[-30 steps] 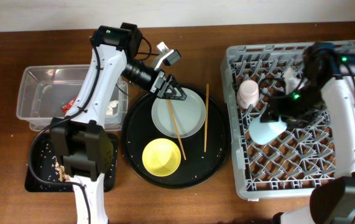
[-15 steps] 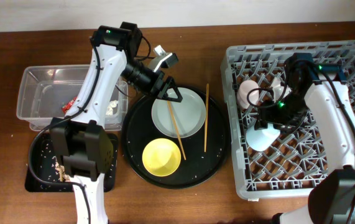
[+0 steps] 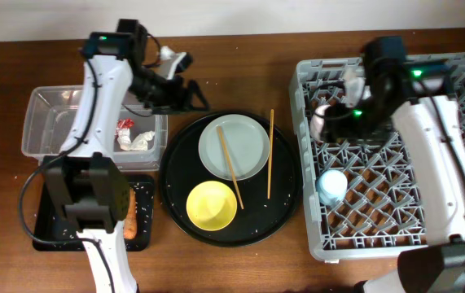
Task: Sort waste into correct bins and load items into the dishwasher rack
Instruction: 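Place the blue cup into the dish rack with the right gripper, then reach the right gripper to the chopsticks on the round tray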
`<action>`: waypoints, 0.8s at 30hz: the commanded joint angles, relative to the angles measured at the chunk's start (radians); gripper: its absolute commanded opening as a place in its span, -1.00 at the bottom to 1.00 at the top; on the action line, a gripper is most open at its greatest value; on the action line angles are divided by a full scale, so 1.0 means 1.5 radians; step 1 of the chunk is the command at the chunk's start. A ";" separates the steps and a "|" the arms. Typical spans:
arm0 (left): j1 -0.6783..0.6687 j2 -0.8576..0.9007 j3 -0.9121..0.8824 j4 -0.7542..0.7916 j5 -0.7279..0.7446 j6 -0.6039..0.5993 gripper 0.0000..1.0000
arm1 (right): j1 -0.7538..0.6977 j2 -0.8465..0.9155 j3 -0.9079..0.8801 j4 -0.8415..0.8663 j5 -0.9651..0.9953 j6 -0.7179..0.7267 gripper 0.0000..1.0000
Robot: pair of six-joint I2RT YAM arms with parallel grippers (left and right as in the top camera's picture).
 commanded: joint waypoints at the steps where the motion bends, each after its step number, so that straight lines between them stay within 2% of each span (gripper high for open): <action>1: 0.036 -0.027 0.011 0.003 -0.152 -0.114 0.89 | 0.105 0.010 -0.006 0.047 0.046 0.086 0.32; 3: 0.039 -0.026 0.011 0.004 -0.147 -0.114 0.98 | 0.161 0.023 -0.019 0.096 0.100 0.129 0.32; 6: 0.038 -0.026 0.010 0.013 -0.147 -0.114 0.98 | 0.232 0.065 -0.044 0.174 0.101 0.132 0.32; 11: 0.039 -0.026 0.010 0.013 -0.148 -0.114 0.98 | 0.266 0.140 -0.044 0.230 0.100 0.132 0.22; 13: 0.038 -0.026 0.010 0.014 -0.148 -0.114 0.98 | 0.283 0.170 -0.045 0.254 0.101 0.132 0.08; 16: 0.038 -0.026 0.010 0.014 -0.148 -0.114 0.98 | 0.305 0.219 -0.045 0.288 0.100 0.130 -0.25; 17: 0.039 -0.026 0.010 0.013 -0.148 -0.114 0.98 | 0.310 0.234 -0.045 0.295 0.100 0.130 -0.26; 18: 0.039 -0.026 0.010 0.014 -0.148 -0.114 0.98 | 0.314 0.251 -0.045 0.301 0.100 0.130 -0.24; 20: 0.039 -0.026 0.010 0.014 -0.148 -0.114 0.98 | 0.317 0.280 -0.045 0.317 0.097 0.129 0.19; 21: 0.039 -0.026 0.010 0.013 -0.148 -0.114 0.98 | 0.317 0.292 -0.045 0.324 0.090 0.129 0.35; 22: 0.039 -0.026 0.010 0.013 -0.148 -0.114 0.98 | 0.317 0.303 -0.045 0.329 0.076 0.129 0.42; 24: 0.039 -0.026 0.010 0.013 -0.148 -0.114 0.98 | 0.318 0.310 -0.045 0.335 0.075 0.130 0.15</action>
